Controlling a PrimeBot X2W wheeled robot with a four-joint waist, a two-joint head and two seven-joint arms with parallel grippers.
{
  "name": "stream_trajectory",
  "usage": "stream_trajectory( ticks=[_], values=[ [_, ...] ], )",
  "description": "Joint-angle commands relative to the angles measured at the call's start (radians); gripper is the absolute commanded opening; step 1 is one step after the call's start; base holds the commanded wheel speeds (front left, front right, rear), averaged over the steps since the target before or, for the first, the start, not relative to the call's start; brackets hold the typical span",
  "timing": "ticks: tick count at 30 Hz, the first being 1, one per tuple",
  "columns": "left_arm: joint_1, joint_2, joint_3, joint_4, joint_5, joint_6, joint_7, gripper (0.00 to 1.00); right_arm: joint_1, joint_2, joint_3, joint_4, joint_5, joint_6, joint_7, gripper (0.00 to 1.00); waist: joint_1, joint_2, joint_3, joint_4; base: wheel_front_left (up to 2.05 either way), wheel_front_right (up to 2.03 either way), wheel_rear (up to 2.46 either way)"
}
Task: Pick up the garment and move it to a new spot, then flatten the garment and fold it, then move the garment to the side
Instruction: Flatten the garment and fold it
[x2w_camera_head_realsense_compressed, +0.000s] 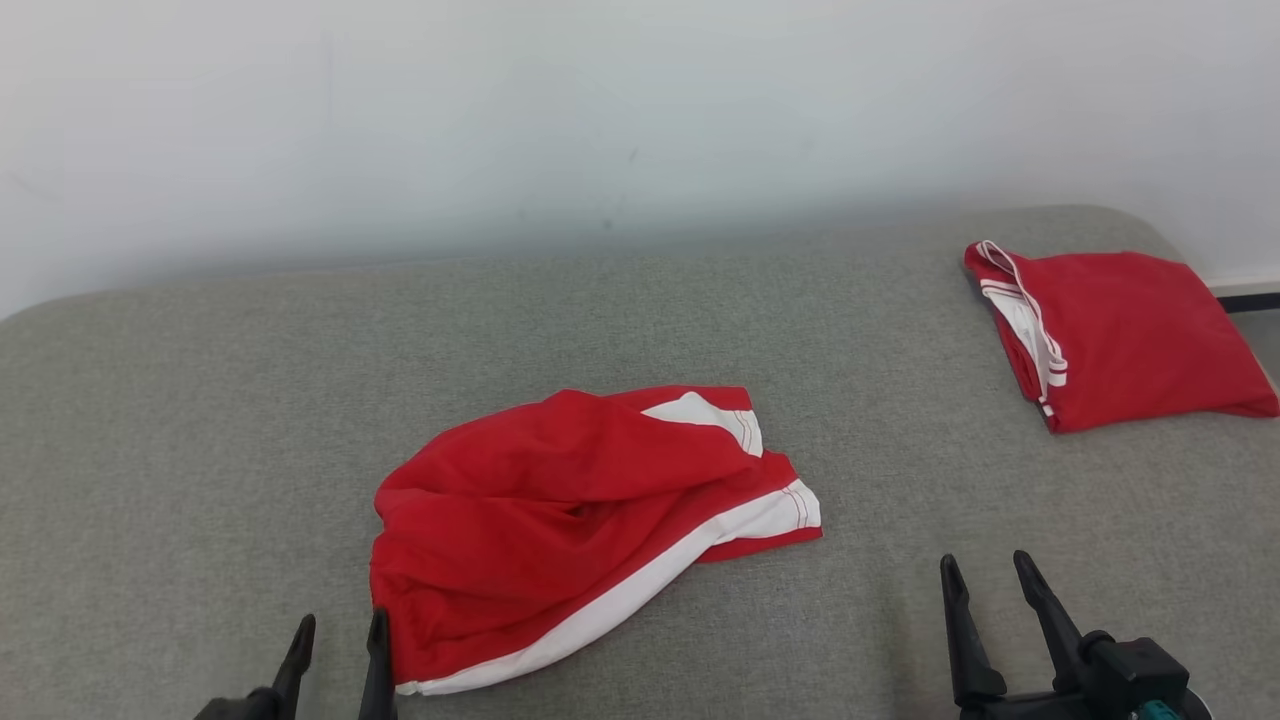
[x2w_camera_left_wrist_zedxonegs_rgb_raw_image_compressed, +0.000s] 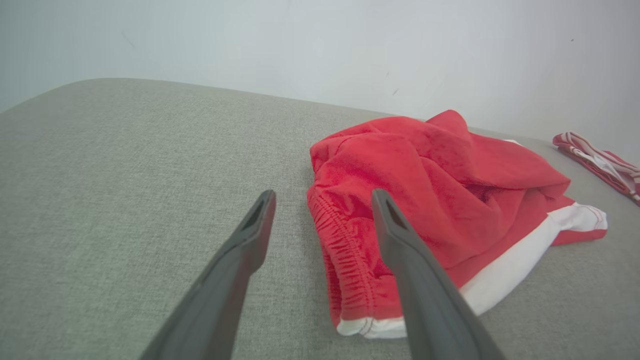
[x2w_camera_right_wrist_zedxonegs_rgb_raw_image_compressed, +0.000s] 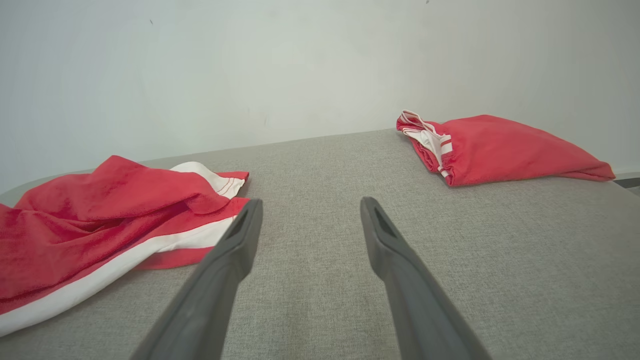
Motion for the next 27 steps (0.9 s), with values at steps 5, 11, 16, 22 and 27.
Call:
stream_trajectory(
  ticks=[5, 11, 16, 22, 27],
  values=[
    [0.065, 0.005, -0.021, 0.001, 0.008, 0.001, -0.003, 1.0, 0.014, -0.028, 0.033, 0.014, 0.01, -0.003, -0.004, 1.0, 0.0, 0.0, -0.011, 0.022, 0.0, 0.0, 0.0],
    [0.074, 0.039, -0.1, 0.056, 0.013, 0.001, -0.003, 1.0, -0.02, -0.071, 0.087, 0.058, 0.019, -0.003, -0.004, 1.0, 0.0, 0.0, 0.004, 0.028, 0.0, 0.0, 0.0],
    [0.024, 0.061, -0.136, 0.104, 0.006, 0.001, -0.003, 1.0, -0.099, -0.119, 0.17, 0.149, 0.049, -0.003, -0.002, 1.0, 0.0, 0.0, 0.03, 0.029, 0.0, 0.0, 0.0],
    [-0.035, 0.086, -0.185, 0.141, -0.008, 0.002, -0.003, 1.0, -0.238, -0.151, 0.273, 0.269, 0.091, -0.003, 0.019, 1.0, 0.0, 0.0, 0.057, 0.033, 0.0, 0.0, 0.0],
    [-0.075, 0.097, -0.219, 0.155, -0.022, 0.002, -0.003, 1.0, -0.352, -0.158, 0.337, 0.375, 0.13, -0.003, 0.031, 1.0, 0.0, 0.0, 0.083, 0.048, 0.0, 0.0, 0.0]
  ],
)
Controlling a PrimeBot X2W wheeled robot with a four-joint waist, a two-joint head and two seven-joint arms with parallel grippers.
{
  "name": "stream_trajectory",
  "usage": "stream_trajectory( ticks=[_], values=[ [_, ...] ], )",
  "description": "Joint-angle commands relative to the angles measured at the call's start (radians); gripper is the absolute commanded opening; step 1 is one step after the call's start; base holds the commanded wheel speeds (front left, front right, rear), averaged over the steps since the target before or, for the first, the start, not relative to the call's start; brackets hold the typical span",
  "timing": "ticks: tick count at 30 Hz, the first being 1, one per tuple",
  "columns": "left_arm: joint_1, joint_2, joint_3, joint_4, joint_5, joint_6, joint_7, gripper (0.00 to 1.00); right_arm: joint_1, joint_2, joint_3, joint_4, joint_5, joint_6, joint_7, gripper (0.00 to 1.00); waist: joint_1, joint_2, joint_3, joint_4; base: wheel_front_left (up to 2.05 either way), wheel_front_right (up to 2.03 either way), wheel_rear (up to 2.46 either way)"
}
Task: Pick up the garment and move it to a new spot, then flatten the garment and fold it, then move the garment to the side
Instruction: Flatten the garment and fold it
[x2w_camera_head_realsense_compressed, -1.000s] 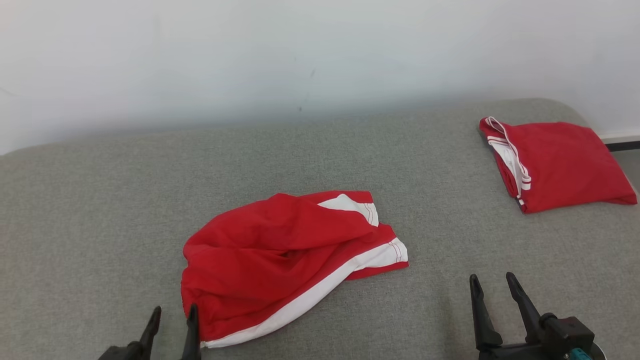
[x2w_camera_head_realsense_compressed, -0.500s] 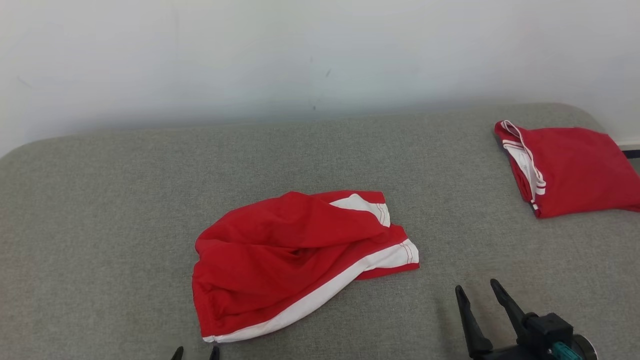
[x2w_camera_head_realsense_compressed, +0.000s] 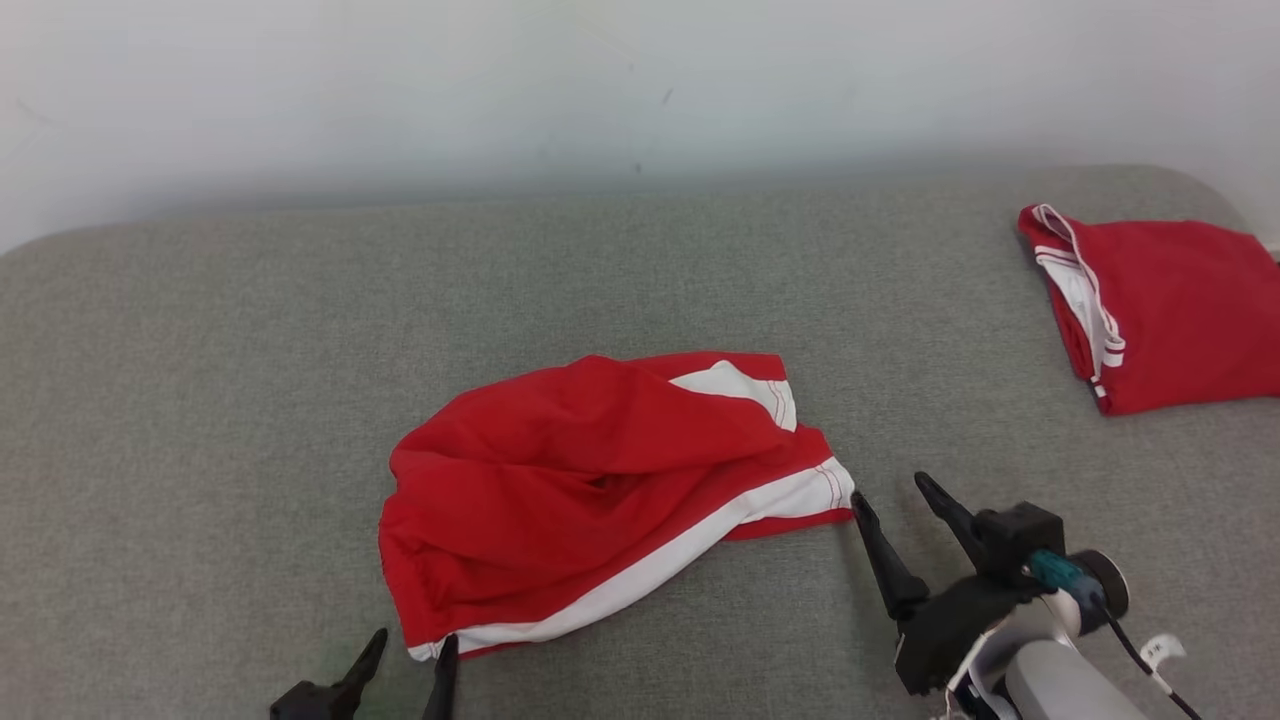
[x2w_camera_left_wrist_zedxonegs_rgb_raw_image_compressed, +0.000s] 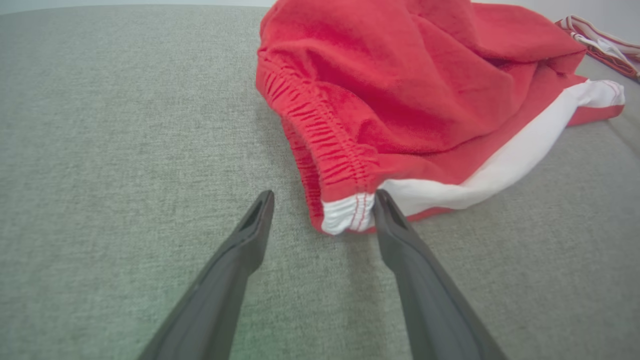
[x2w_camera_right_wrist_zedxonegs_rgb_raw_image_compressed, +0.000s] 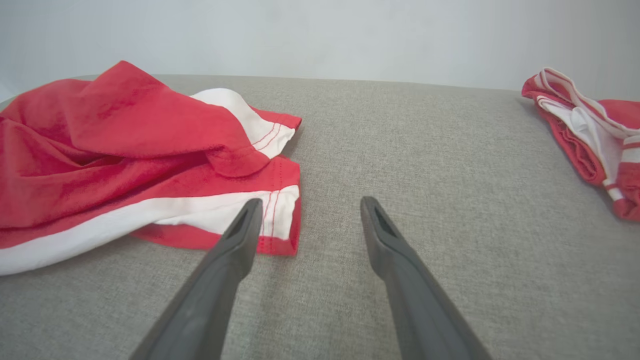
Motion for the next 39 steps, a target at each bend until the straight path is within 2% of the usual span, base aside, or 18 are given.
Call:
stream_trajectory(
  ticks=[1, 7, 8, 9, 10, 11, 19, 27, 29, 32, 34, 36, 39],
  values=[
    [-0.015, 0.005, -0.006, 0.003, -0.003, 0.002, -0.003, 1.0, -0.024, 0.003, 0.013, 0.016, 0.011, -0.003, 0.0, 1.0, -0.0001, -0.0001, 0.014, 0.012, 0.0, 0.0, 0.0],
    [-0.057, 0.009, -0.061, 0.011, -0.014, 0.002, -0.003, 1.0, -0.114, -0.002, 0.086, 0.131, 0.07, -0.003, 0.004, 1.0, -0.0001, -0.0001, 0.046, 0.041, 0.0, 0.0, 0.0],
    [-0.063, 0.012, -0.072, 0.014, -0.019, 0.002, -0.003, 1.0, -0.127, -0.004, 0.097, 0.145, 0.081, -0.003, 0.002, 0.8, -0.0001, -0.0001, 0.05, 0.045, 0.0, 0.0, 0.0],
    [-0.07, 0.013, -0.082, 0.017, -0.027, 0.002, -0.003, 0.75, -0.139, -0.004, 0.112, 0.159, 0.093, -0.003, 0.001, 0.53, -0.0001, -0.0001, 0.054, 0.048, 0.0, 0.0, 0.0],
    [-0.077, 0.014, -0.09, 0.018, -0.033, 0.002, -0.003, 0.14, -0.147, -0.002, 0.125, 0.174, 0.108, -0.003, 0.0, 0.0, -0.0001, -0.0001, 0.057, 0.05, 0.0, 0.0, 0.0],
    [-0.082, 0.014, -0.097, 0.018, -0.041, 0.002, -0.003, 0.0, -0.154, 0.001, 0.136, 0.188, 0.123, -0.003, -0.001, 0.0, -0.0001, -0.0001, 0.06, 0.052, 0.0, 0.0, 0.0],
    [-0.026, 0.012, -0.118, -0.048, -0.048, 0.002, -0.003, 0.0, -0.144, -0.03, 0.181, 0.182, 0.174, -0.003, -0.036, 0.0, -0.0001, -0.0001, 0.036, 0.057, 0.0, 0.0, 0.0],
    [0.022, 0.029, -0.077, -0.179, -0.035, 0.002, -0.003, 0.0, -0.032, -0.059, 0.111, -0.022, 0.174, -0.003, -0.037, 0.0, -0.0001, -0.0001, -0.003, 0.047, 0.0, 0.0, 0.0],
    [-0.015, 0.029, -0.071, -0.209, -0.066, 0.002, -0.003, 0.0, -0.046, -0.07, 0.098, -0.068, 0.177, -0.003, -0.037, 0.0, -0.0001, -0.0001, 0.003, 0.038, 0.0, 0.0, 0.0],
    [-0.109, 0.087, -0.107, -0.224, -0.067, 0.002, 0.012, 0.0, -0.108, -0.085, 0.089, -0.111, 0.181, -0.003, -0.037, 0.0, -0.0001, -0.0001, 0.025, 0.017, 0.0, 0.0, 0.0],
    [-0.206, 0.11, -0.132, -0.239, -0.111, 0.002, 0.034, 0.0, -0.173, -0.097, 0.085, -0.121, 0.18, -0.003, -0.037, 0.0, -0.0001, -0.0001, 0.05, 0.004, 0.0, 0.0, 0.0],
    [-0.319, 0.169, -0.173, -0.248, -0.114, 0.002, 0.077, 0.0, -0.251, -0.102, 0.09, -0.13, 0.196, -0.003, -0.033, 0.0, -0.0001, -0.0001, 0.083, -0.01, 0.0, 0.0, 0.0],
    [-0.515, 0.218, -0.219, -0.265, -0.184, 0.002, 0.139, 0.0, -0.395, -0.118, 0.098, -0.135, 0.222, -0.003, -0.015, 0.0, -0.0001, -0.0001, 0.144, -0.027, 0.0, 0.0, 0.0]
  ],
)
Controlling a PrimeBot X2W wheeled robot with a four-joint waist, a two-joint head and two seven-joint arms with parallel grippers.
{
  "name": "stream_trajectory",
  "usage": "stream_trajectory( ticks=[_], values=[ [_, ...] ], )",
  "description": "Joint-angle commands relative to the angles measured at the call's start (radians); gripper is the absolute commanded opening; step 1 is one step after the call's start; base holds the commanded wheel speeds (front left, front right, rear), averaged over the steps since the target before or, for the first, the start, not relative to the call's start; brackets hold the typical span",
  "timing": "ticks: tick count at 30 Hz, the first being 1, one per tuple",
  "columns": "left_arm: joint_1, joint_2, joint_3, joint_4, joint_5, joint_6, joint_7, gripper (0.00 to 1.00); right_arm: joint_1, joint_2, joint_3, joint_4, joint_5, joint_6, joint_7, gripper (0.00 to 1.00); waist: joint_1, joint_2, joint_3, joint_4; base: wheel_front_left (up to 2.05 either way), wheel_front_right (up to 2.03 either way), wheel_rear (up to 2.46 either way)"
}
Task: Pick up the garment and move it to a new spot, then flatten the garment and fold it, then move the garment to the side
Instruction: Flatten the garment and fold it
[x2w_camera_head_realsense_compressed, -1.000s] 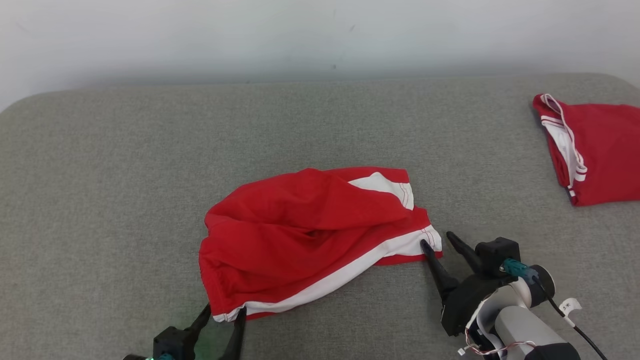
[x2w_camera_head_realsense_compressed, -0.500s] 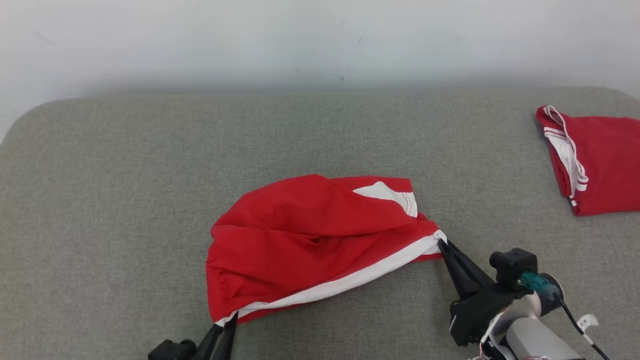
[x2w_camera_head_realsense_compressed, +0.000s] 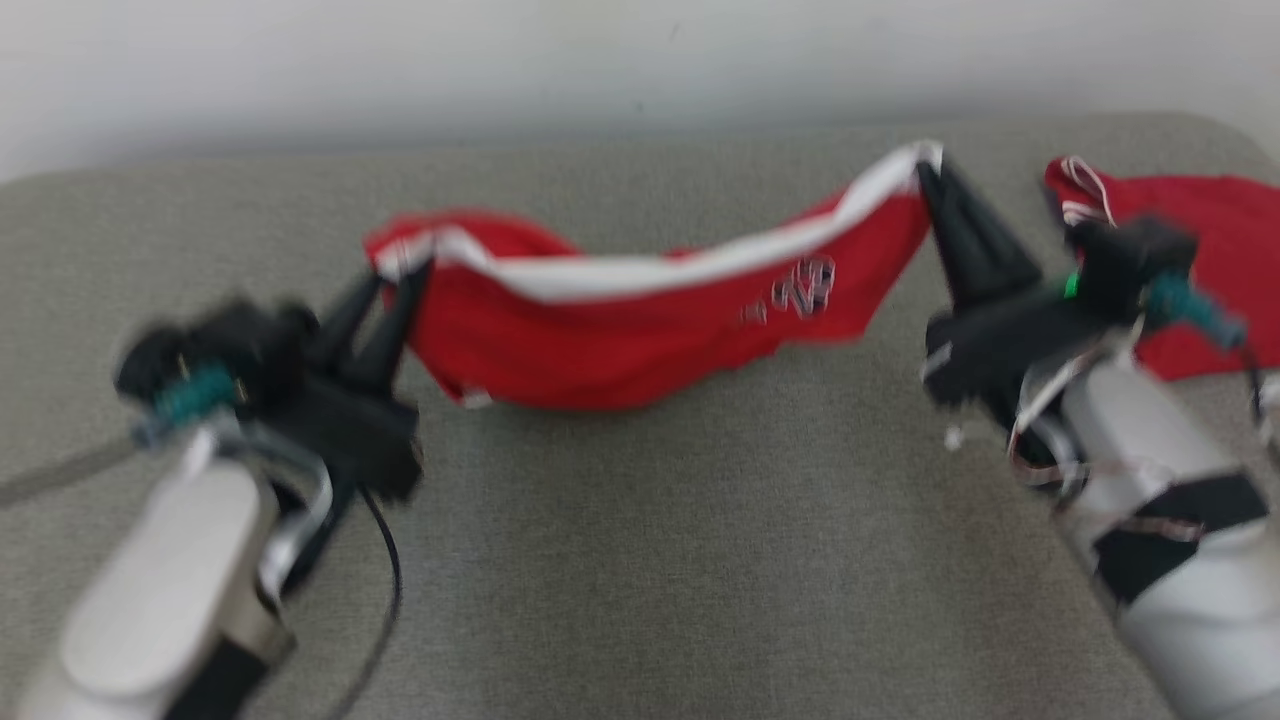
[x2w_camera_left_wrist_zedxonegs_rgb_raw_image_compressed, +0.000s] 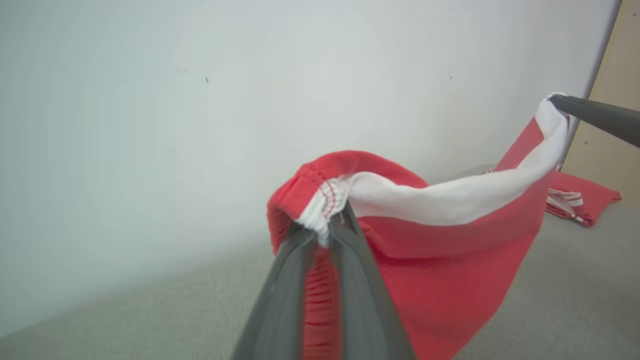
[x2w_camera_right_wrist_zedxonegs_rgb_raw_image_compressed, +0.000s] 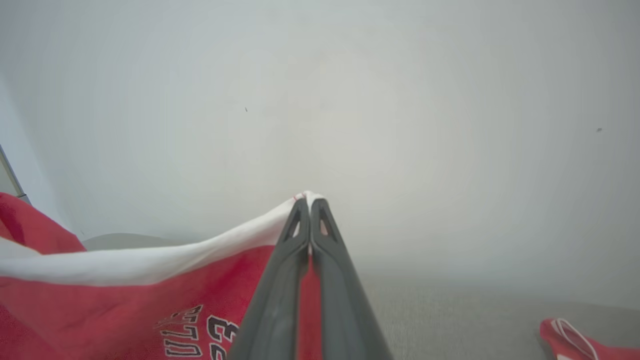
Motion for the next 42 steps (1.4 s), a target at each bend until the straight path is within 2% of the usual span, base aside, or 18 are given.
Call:
stream_trajectory(
  ticks=[1, 5, 10, 16, 24, 33, 37, 42],
  values=[
    [-0.102, 0.03, -0.018, -0.008, -0.024, 0.003, 0.027, 0.0, -0.081, -0.014, 0.002, -0.004, 0.011, -0.003, 0.005, 0.0, 0.0, -0.0001, 0.095, -0.038, 0.0, 0.0, 0.0],
    [-0.376, 0.079, -0.061, 0.014, -0.122, 0.003, 0.11, 0.0, -0.309, -0.025, 0.01, 0.007, 0.039, -0.003, 0.043, 0.0, 0.0, -0.0001, 0.204, -0.058, 0.0, 0.0, 0.0],
    [-0.702, 0.099, -0.108, 0.084, -0.211, 0.003, 0.177, 0.0, -0.597, -0.037, 0.029, 0.046, 0.083, -0.003, 0.105, 0.0, 0.0, -0.0001, 0.324, -0.078, 0.0, 0.0, 0.0],
    [-1.031, 0.096, -0.166, 0.193, -0.297, 0.003, 0.228, 0.0, -0.904, -0.044, 0.017, 0.153, 0.135, -0.003, 0.17, 0.0, 0.0, -0.0001, 0.426, -0.094, 0.0, 0.0, 0.0],
    [-1.322, 0.067, -0.271, 0.328, -0.37, 0.003, 0.191, 0.0, -1.17, -0.035, 0.068, 0.277, 0.132, -0.003, 0.174, 0.0, 0.0, -0.0001, 0.485, -0.106, 0.0, 0.0, 0.0],
    [-1.385, 0.083, -0.401, 0.399, -0.447, 0.003, 0.103, 0.0, -1.211, -0.039, 0.147, 0.316, 0.165, -0.003, 0.13, 0.0, 0.0, -0.0001, 0.521, -0.11, 0.0, 0.0, 0.0],
    [-1.313, 0.115, -0.473, 0.372, -0.494, 0.003, 0.034, 0.0, -1.125, -0.072, 0.197, 0.282, 0.208, -0.003, 0.081, 0.0, 0.0, -0.0001, 0.506, -0.109, 0.0, 0.0, 0.0],
    [-1.15, 0.171, -0.548, 0.279, -0.565, 0.003, -0.048, 0.0, -0.947, -0.152, 0.235, 0.182, 0.279, -0.003, 0.023, 0.0, 0.0, -0.0001, 0.451, -0.099, 0.0, 0.0, 0.0]
  ],
)
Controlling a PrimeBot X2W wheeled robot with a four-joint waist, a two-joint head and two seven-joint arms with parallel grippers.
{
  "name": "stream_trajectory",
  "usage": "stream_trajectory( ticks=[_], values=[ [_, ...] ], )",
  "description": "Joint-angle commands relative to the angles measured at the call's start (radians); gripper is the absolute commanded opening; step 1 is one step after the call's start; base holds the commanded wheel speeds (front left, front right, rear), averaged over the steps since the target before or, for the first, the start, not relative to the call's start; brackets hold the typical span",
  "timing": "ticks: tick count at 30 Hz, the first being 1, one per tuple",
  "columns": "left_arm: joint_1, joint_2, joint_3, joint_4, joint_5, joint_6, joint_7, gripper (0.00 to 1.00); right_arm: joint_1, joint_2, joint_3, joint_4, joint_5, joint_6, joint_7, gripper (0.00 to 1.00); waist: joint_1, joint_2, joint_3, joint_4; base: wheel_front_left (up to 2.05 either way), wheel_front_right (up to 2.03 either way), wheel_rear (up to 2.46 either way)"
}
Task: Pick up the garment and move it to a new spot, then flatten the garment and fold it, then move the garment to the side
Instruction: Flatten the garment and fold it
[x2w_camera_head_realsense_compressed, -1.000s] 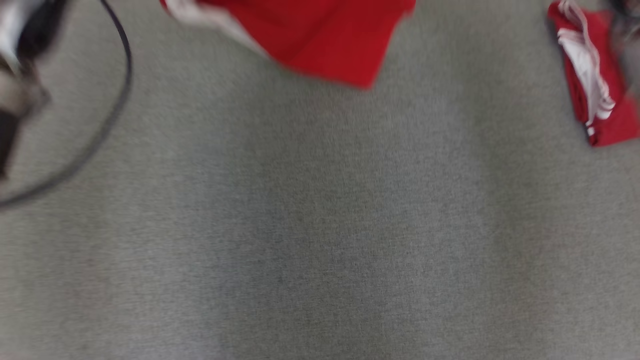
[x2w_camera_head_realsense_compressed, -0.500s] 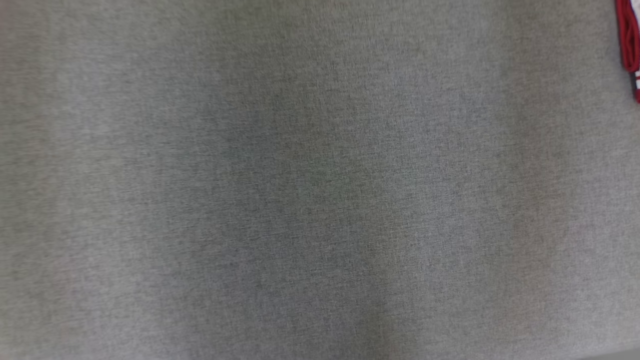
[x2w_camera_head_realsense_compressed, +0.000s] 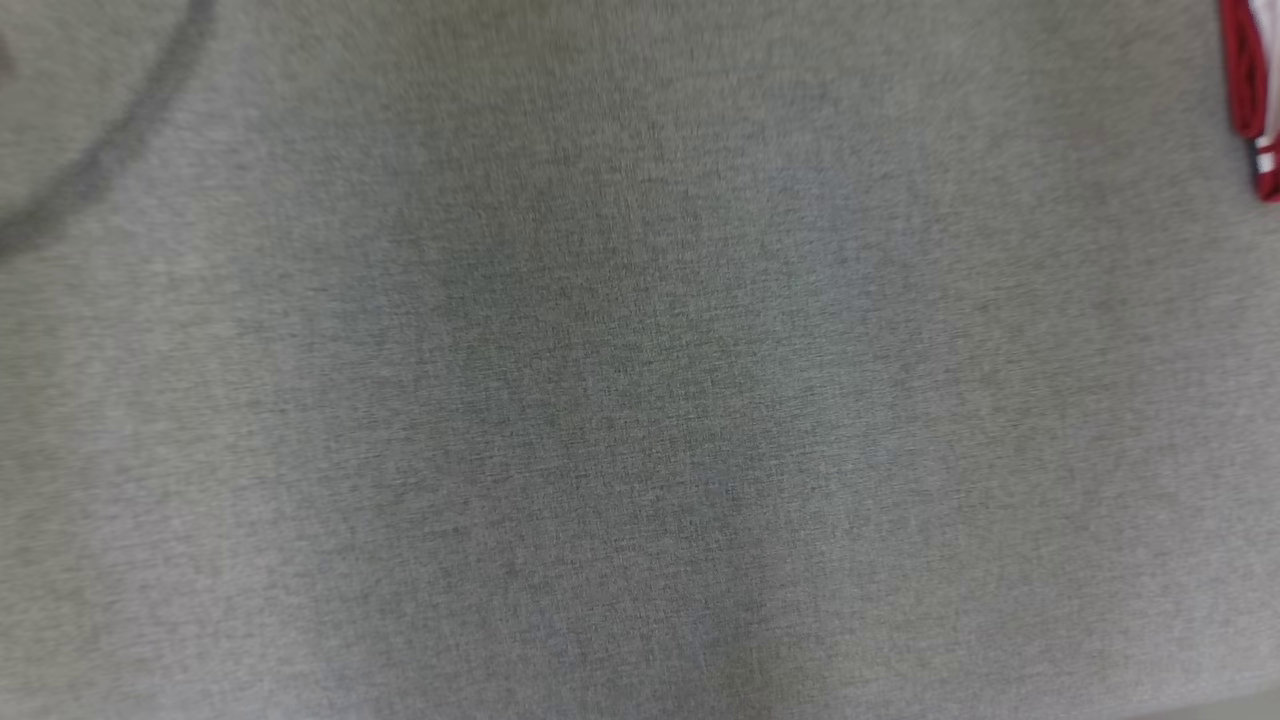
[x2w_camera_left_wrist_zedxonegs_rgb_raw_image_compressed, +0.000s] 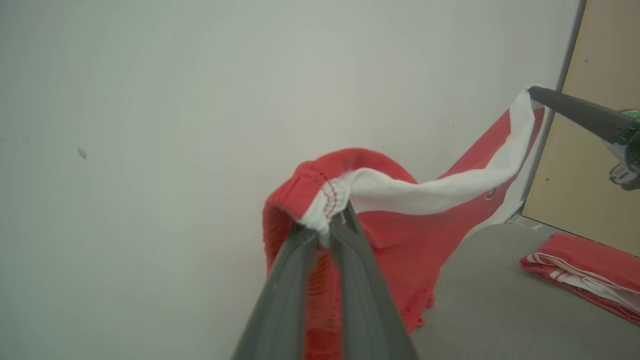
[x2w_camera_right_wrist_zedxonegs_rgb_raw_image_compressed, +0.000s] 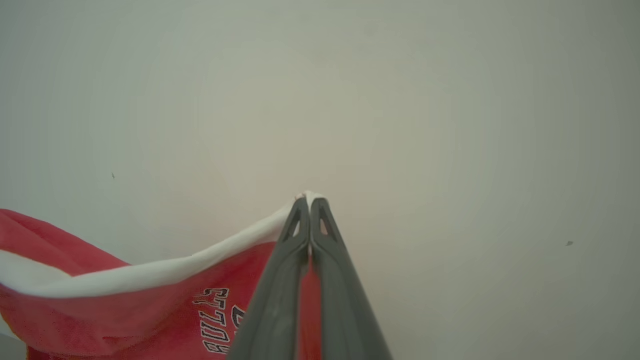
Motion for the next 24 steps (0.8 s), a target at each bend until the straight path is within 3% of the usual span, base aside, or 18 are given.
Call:
stream_trajectory(
  ticks=[1, 5, 12, 14, 18, 21, 24],
  values=[
    [0.046, 0.014, -0.011, -0.02, -0.008, 0.002, -0.013, 0.0, 0.057, -0.016, 0.004, -0.02, 0.013, -0.003, -0.011, 0.0, 0.0001, -0.0001, -0.042, 0.008, 0.0, 0.0, 0.0],
    [0.215, 0.051, -0.014, -0.109, -0.045, 0.013, -0.063, 0.0, 0.268, -0.086, -0.013, -0.137, 0.064, -0.003, -0.034, 0.0, 0.0001, -0.0001, -0.106, 0.015, 0.0, 0.0, 0.0],
    [0.56, 0.119, 0.008, -0.341, -0.03, 0.128, -0.09, 0.0, 0.706, -0.156, -0.103, -0.325, 0.089, -0.003, -0.045, 0.0, 0.0001, -0.0001, -0.21, 0.02, 0.0, 0.0, 0.0],
    [0.717, 0.119, 0.035, -0.431, -0.012, 0.164, -0.089, 0.0, 0.889, -0.162, -0.174, -0.386, 0.082, -0.003, -0.046, 0.0, 0.0001, -0.0001, -0.244, 0.024, 0.0, 0.0, 0.0],
    [0.914, 0.099, 0.065, -0.497, 0.021, 0.188, -0.089, 0.0, 1.1, -0.153, -0.255, -0.452, 0.06, -0.003, -0.043, 0.0, 0.0001, -0.0001, -0.282, 0.026, 0.0, 0.0, 0.0],
    [1.054, 0.094, 0.094, -0.492, 0.076, 0.212, -0.089, 0.0, 1.23, -0.132, -0.306, -0.483, 0.04, -0.003, -0.02, 0.0, 0.0001, -0.0001, -0.311, 0.023, 0.0, 0.0, 0.0],
    [1.18, 0.077, 0.132, -0.478, 0.124, 0.209, -0.089, 0.0, 1.348, -0.105, -0.342, -0.512, 0.022, -0.003, 0.008, 0.0, 0.0001, -0.0001, -0.34, 0.02, 0.0, 0.0, 0.0]
  ],
)
